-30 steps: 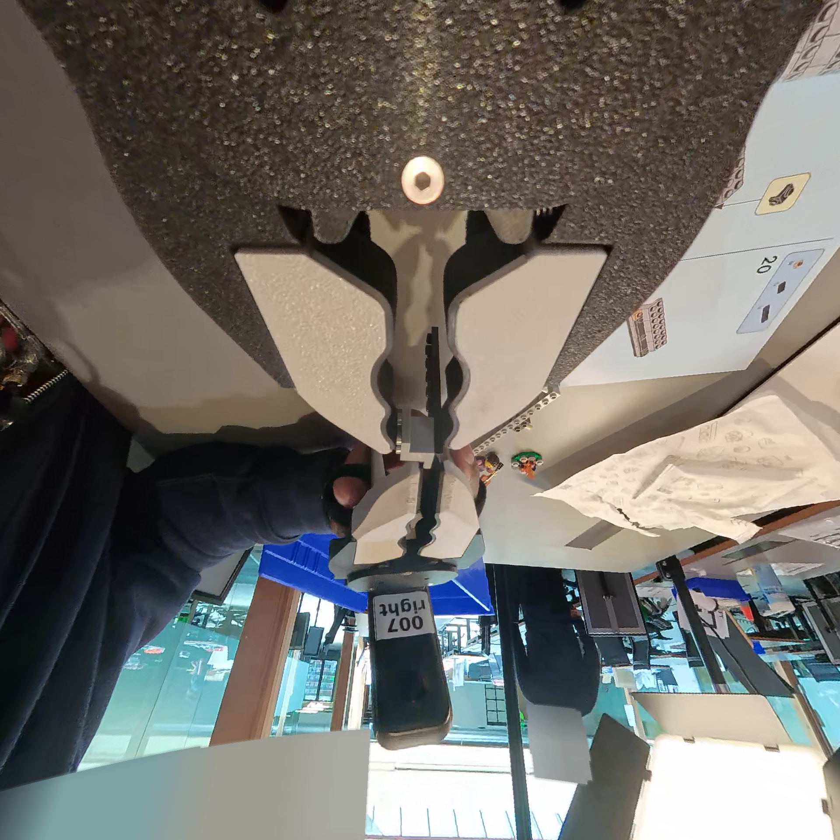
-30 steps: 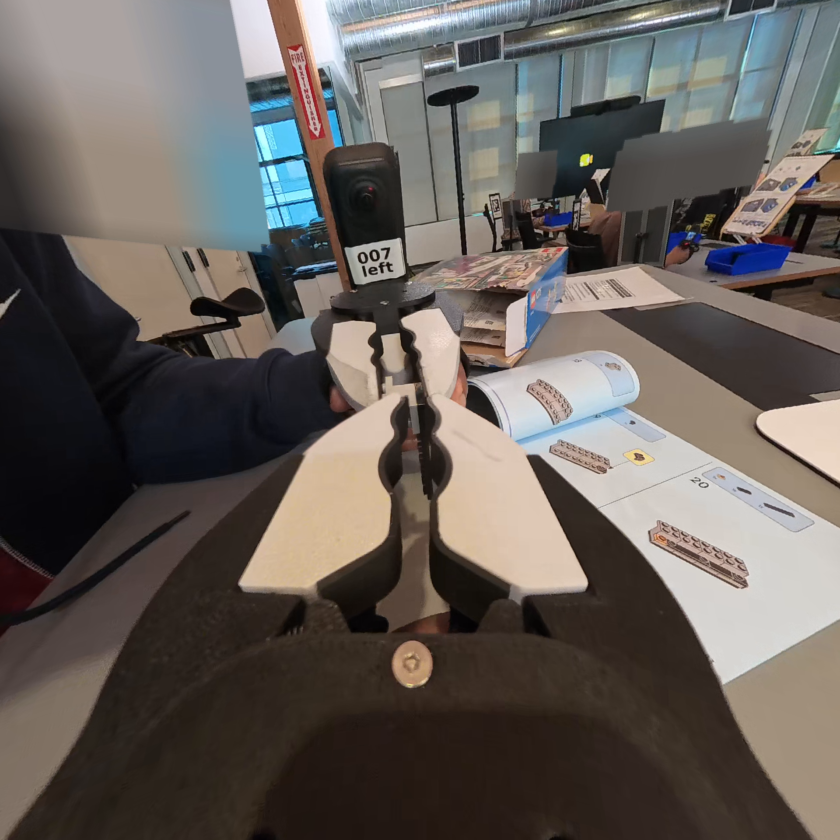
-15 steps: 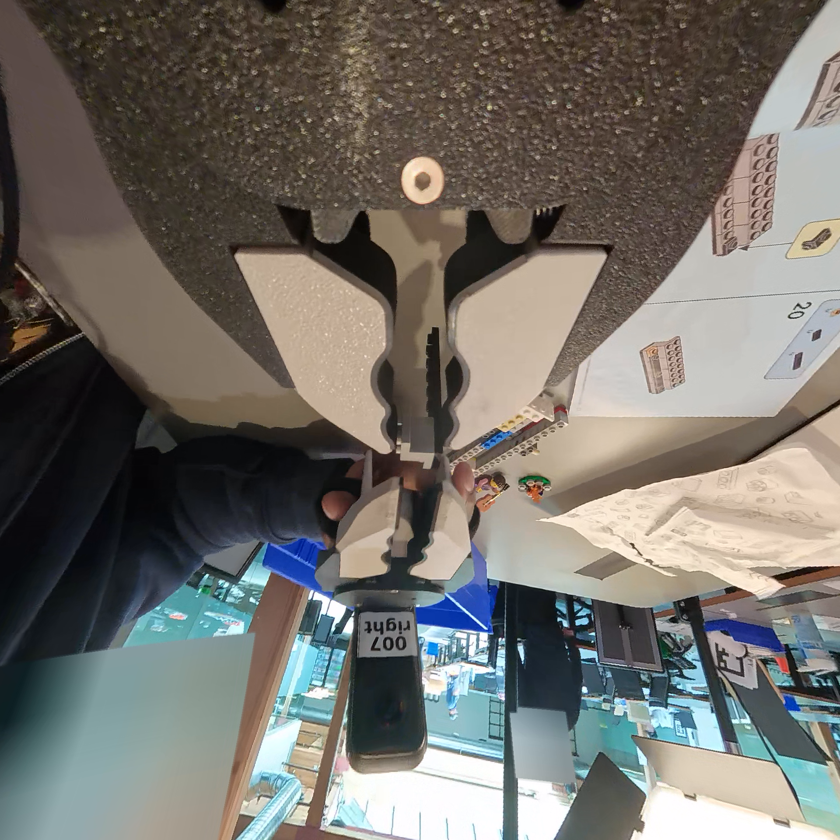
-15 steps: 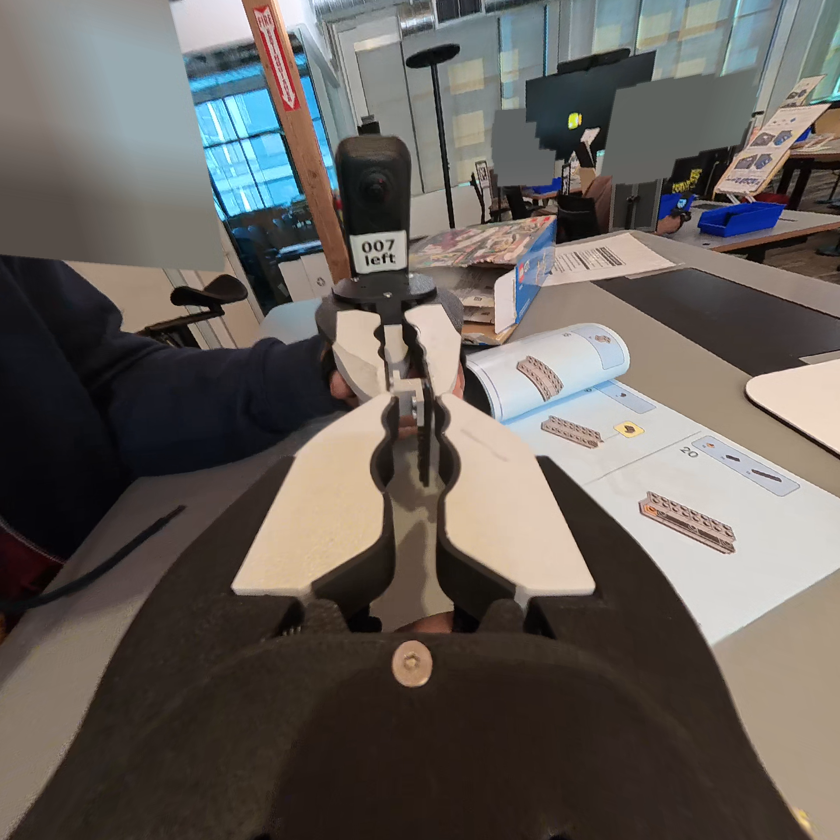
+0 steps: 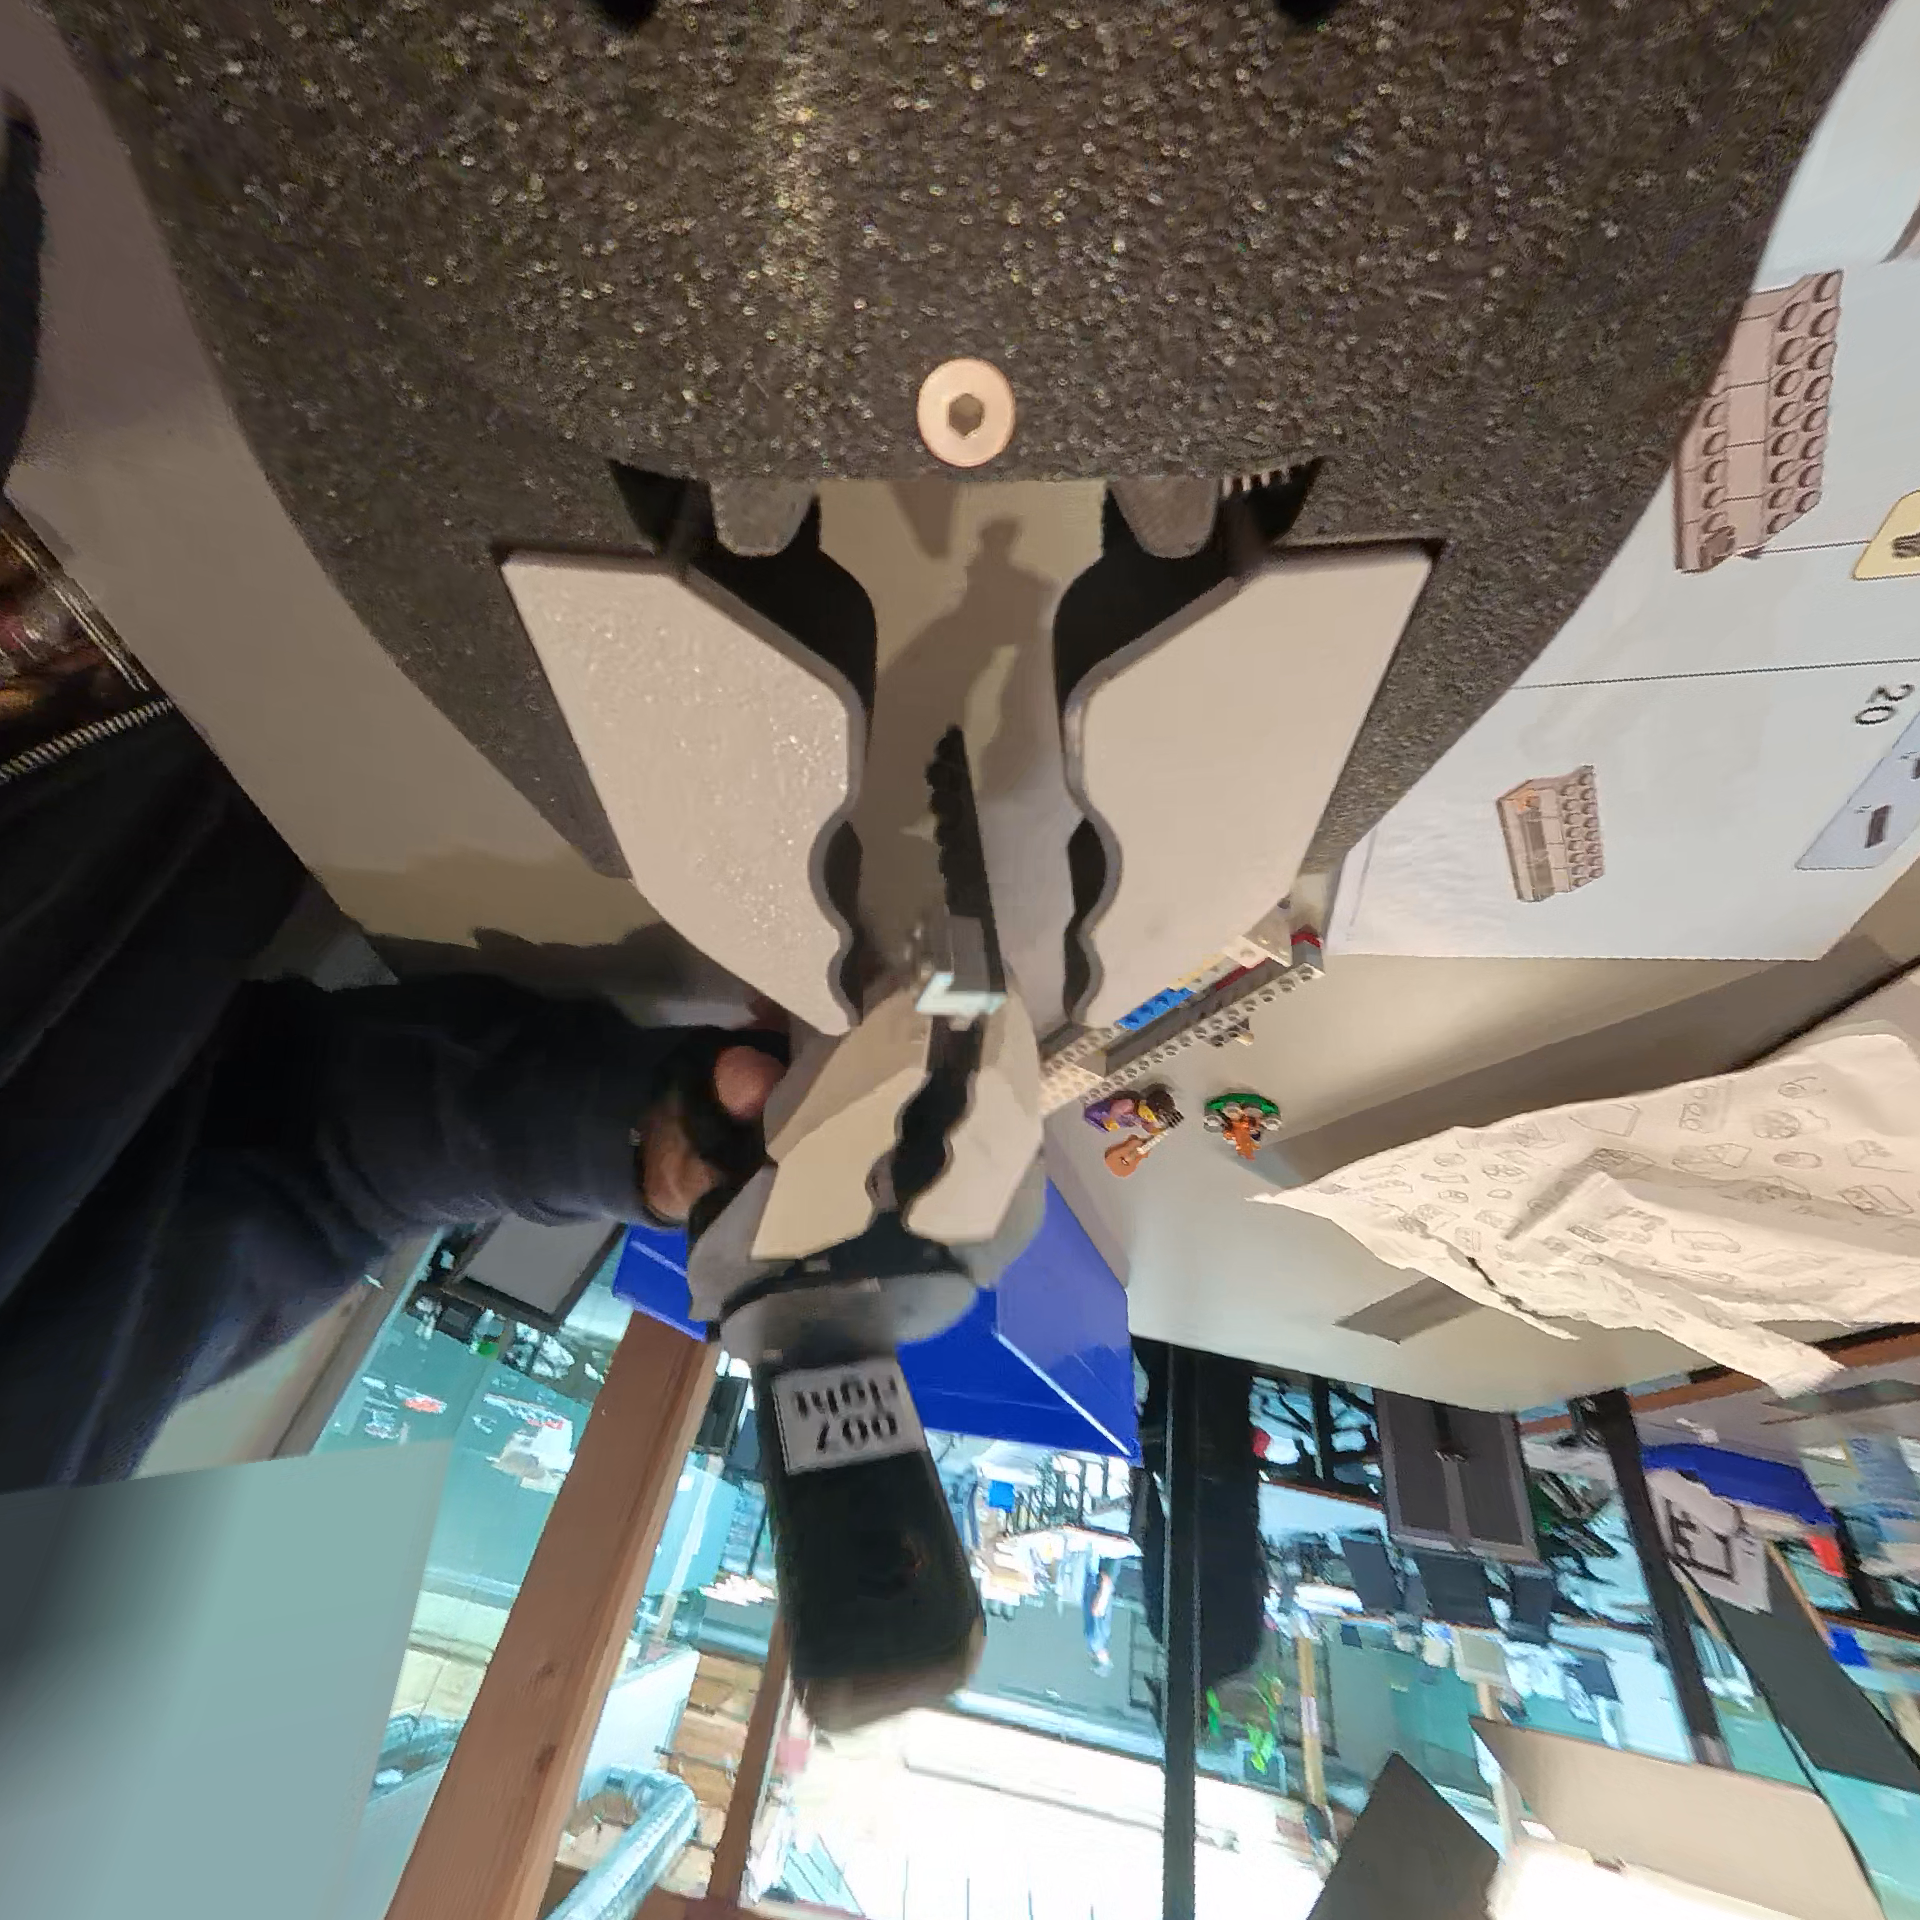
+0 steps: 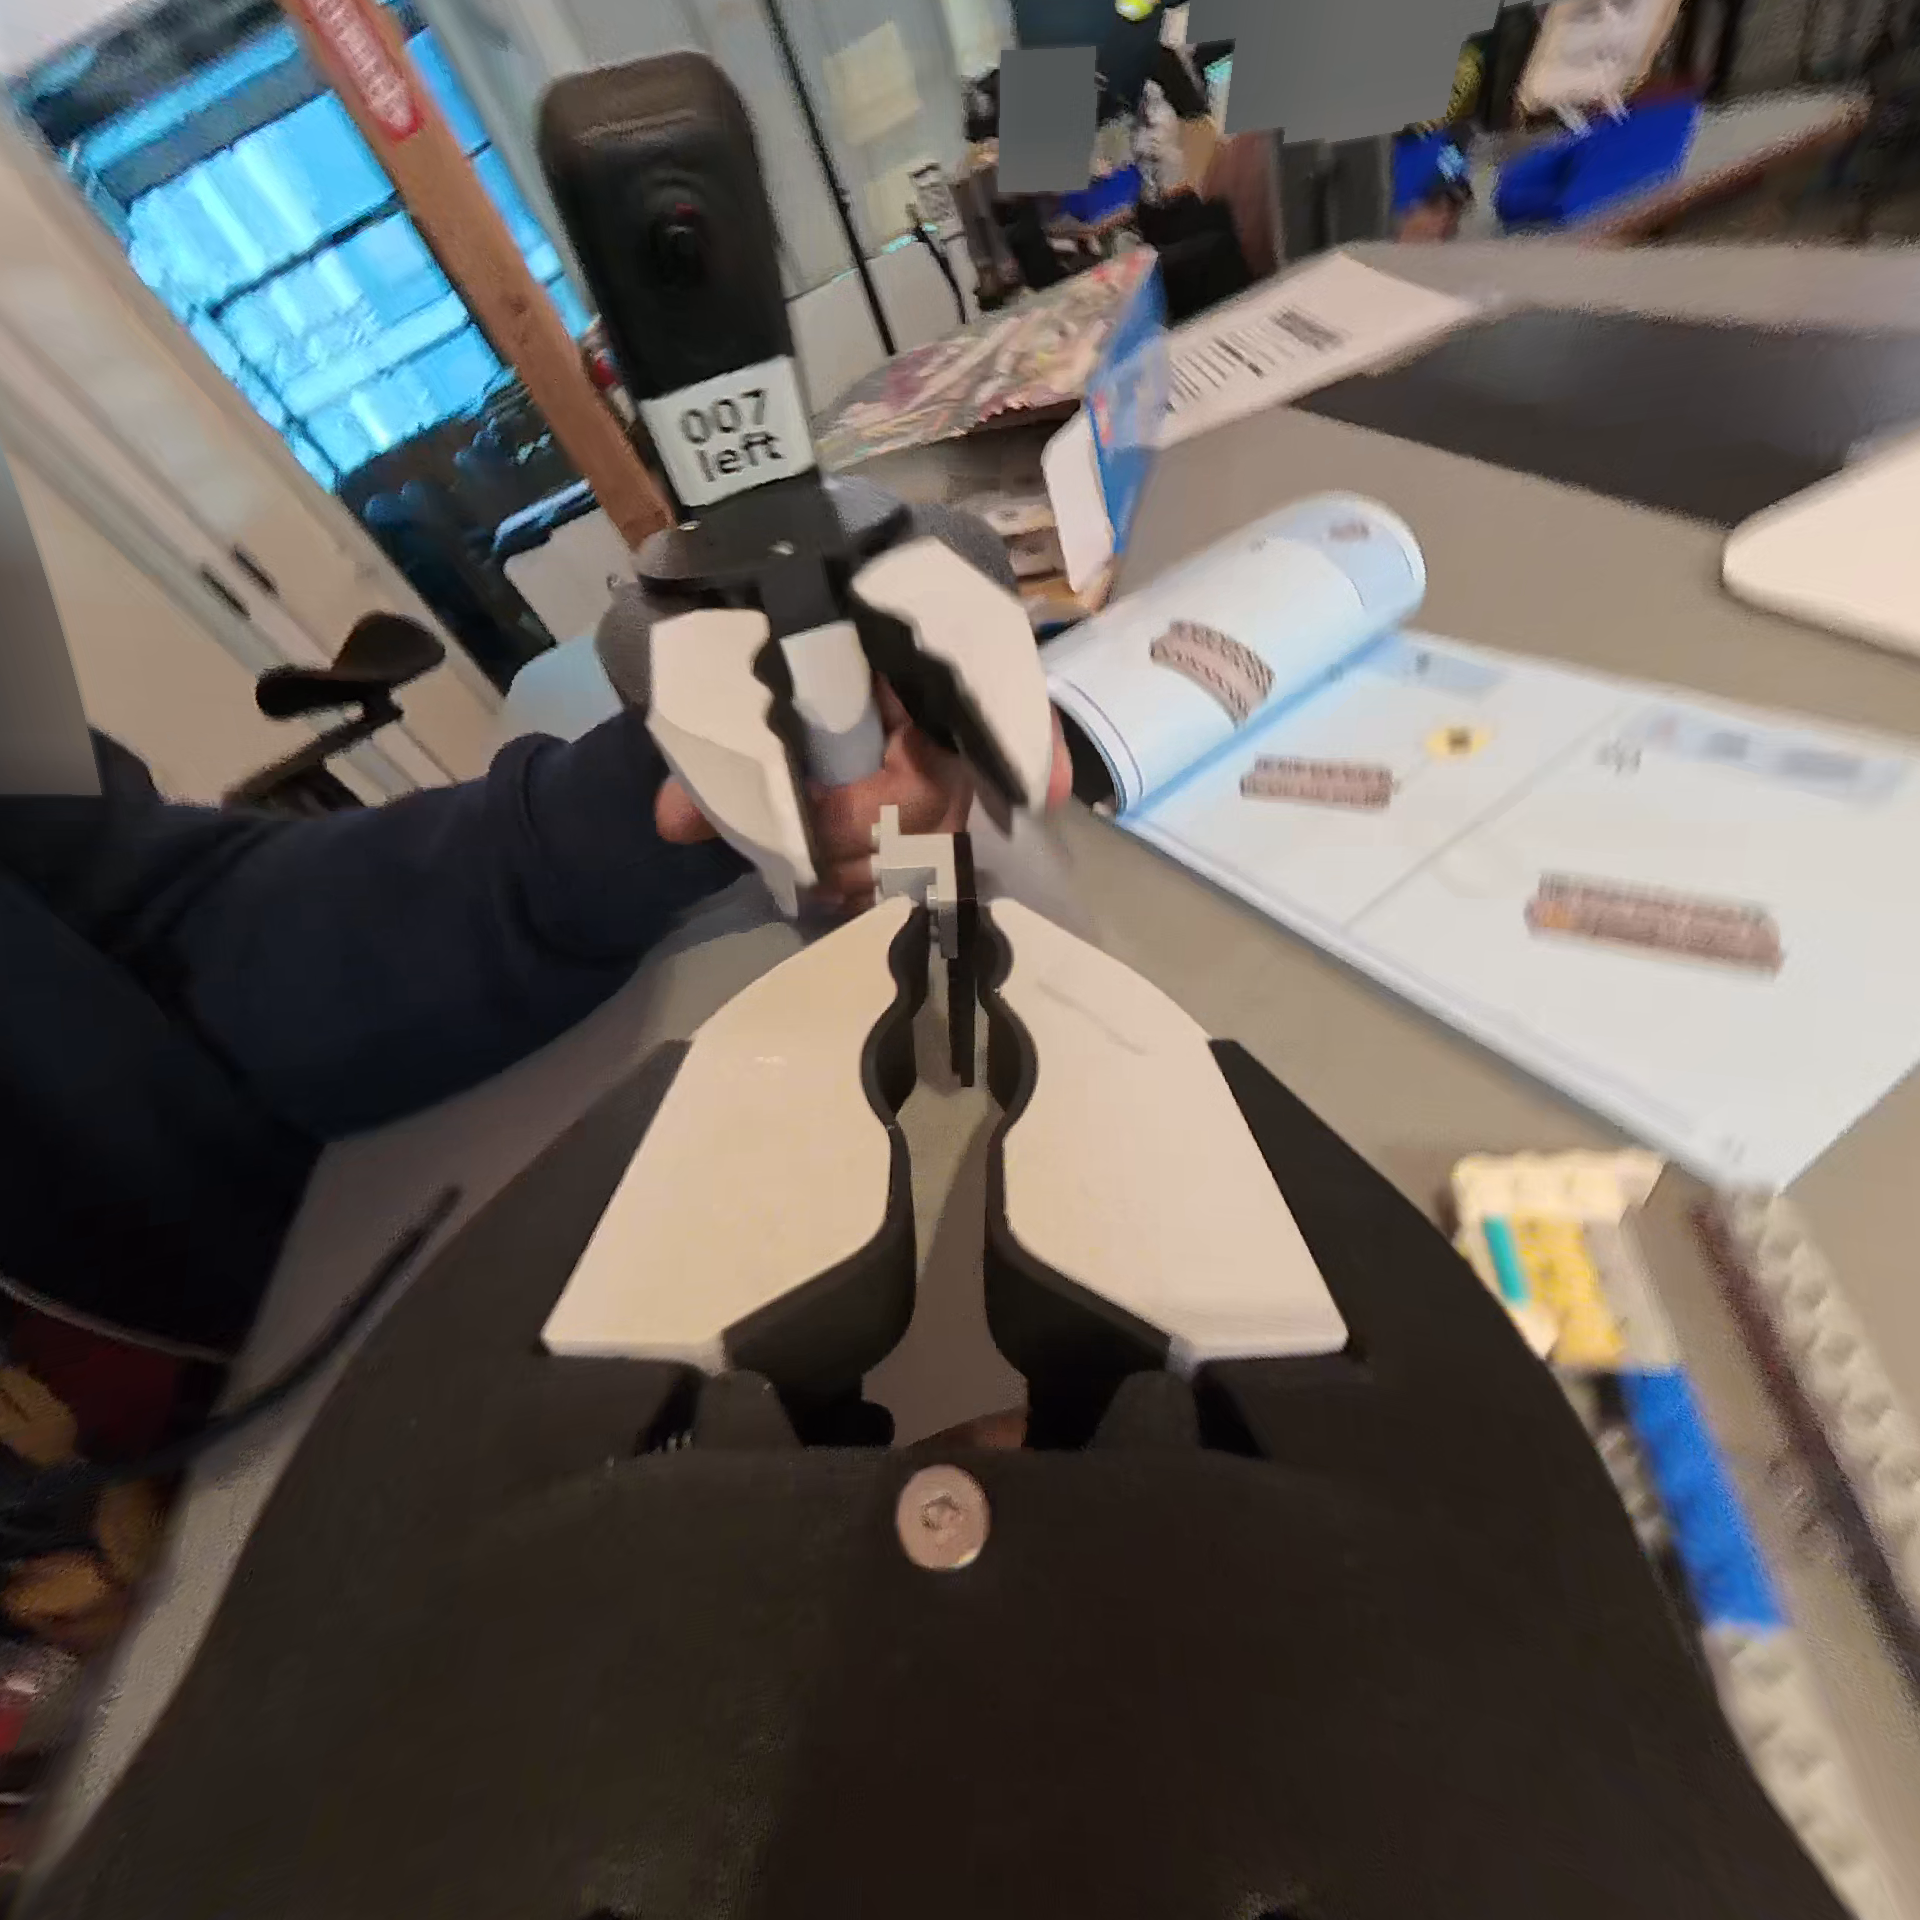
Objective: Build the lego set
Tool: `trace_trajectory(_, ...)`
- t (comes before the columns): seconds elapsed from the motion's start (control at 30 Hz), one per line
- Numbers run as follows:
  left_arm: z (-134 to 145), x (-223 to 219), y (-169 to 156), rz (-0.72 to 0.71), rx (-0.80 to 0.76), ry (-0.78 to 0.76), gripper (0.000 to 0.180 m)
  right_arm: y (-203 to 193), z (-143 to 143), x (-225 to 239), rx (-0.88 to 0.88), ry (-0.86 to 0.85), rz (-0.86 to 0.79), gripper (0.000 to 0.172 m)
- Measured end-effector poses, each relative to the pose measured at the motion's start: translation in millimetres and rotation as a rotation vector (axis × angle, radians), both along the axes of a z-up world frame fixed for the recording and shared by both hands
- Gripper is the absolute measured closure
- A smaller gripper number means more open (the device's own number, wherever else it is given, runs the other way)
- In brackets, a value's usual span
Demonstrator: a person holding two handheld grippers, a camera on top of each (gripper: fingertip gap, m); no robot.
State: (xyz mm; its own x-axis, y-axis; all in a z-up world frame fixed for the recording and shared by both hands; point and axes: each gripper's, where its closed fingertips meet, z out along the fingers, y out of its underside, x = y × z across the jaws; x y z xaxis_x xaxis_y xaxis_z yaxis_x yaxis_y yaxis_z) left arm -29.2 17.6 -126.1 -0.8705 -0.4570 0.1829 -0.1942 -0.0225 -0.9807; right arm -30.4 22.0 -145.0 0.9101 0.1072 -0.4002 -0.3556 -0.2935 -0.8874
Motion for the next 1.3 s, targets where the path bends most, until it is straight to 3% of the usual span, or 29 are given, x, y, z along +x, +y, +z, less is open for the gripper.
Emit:
trace_trajectory(0.13, 29.9, 1.6, 13.1, 0.036, -0.188, -0.073, 0.136, -16.8, -38.2, -4.2, -0.166, 0.298, -0.175, 0.164)
trace_trajectory(0.2, 41.5, -1.1, 18.0, 0.029, -0.262, -0.100, 0.136, -27.4, -50.3, -2.2, -0.238, 0.338, -0.262, 0.163)
trace_trajectory(0.33, 53.9, -6.7, 20.1, -0.004, -0.352, -0.125, 0.137, -44.7, -66.1, -2.3, -0.346, 0.314, -0.359, 0.158)
trace_trajectory(0.57, 55.4, -10.6, 14.1, -0.013, -0.334, -0.167, 0.137, -56.5, -70.7, -10.1, -0.417, 0.152, -0.403, 0.146)
trace_trajectory(0.77, 56.0, -13.4, 8.6, -0.023, -0.326, -0.187, 0.136, -63.3, -55.6, -18.7, -0.326, -0.009, -0.434, 0.136)
trace_trajectory(0.9, 54.8, -15.8, 5.8, -0.044, -0.323, -0.185, 0.136, -66.4, -31.0, -17.1, -0.163, -0.005, -0.495, 0.129)
trace_trajectory(1.03, 66.0, -25.0, 6.9, -0.111, -0.425, -0.173, 0.136, -68.8, 41.9, -10.0, 0.263, 0.082, -0.600, 0.128)
trace_trajectory(1.17, 93.3, -41.2, 9.4, -0.199, -0.700, -0.165, 0.137, -84.5, 115.2, 3.0, 0.728, 0.208, -0.701, 0.134)
trace_trajectory(1.3, 101.9, -64.6, -8.7, -0.225, -1.005, -0.109, 0.139, -96.3, 143.9, 19.7, 0.993, 0.381, -0.759, 0.136)
